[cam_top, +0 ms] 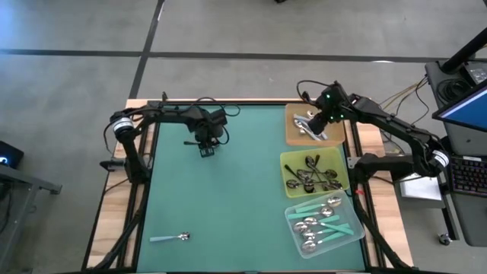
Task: Sort silverware by color (type)
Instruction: Put the black spoon into the yellow bin
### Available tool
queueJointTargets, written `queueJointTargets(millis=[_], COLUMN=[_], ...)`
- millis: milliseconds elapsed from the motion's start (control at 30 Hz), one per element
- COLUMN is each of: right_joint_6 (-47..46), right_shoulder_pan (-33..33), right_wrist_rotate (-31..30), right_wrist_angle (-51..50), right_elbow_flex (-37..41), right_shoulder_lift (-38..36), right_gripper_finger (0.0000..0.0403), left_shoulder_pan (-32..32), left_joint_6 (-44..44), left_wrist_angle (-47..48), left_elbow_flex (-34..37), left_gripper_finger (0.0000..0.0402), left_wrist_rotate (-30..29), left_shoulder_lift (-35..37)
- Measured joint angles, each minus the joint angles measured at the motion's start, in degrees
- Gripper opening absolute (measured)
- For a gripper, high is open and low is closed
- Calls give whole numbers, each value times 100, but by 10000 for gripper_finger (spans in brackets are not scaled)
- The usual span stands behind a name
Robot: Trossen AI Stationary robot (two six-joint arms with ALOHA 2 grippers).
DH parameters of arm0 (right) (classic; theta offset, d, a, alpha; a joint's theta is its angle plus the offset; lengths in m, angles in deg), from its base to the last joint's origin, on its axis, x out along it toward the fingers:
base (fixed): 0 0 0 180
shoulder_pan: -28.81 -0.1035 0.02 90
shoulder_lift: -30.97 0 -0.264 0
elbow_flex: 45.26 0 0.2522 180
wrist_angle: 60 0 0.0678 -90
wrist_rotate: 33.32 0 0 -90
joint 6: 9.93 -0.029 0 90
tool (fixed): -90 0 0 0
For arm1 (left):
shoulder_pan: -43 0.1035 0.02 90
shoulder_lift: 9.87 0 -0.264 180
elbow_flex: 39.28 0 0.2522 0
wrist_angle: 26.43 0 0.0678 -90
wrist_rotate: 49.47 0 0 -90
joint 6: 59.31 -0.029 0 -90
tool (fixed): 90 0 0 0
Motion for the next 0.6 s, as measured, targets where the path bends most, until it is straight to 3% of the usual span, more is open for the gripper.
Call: queueJointTargets(millis=[233,433,600], right_joint_6=[-10,-207,-335], right_shoulder_pan=[0,0,-2], right_wrist_rotate=[0,74,1097], right_wrist_angle=[-219,-453,-532], right_elbow_flex=[2,2,2], right_shoulder_lift=[0,-22,-228], right_gripper_finger=[132,113,100], left_shoulder_pan=[7,-5,-43], left_joint_6=[893,1760,2052], left_wrist_angle=[-14,-24,-48], left_elbow_flex=[-1,-39,-280], left_gripper_finger=[14,4,2], left_wrist_rotate=[258,236,140], left_shoulder_lift=[-67,-39,95])
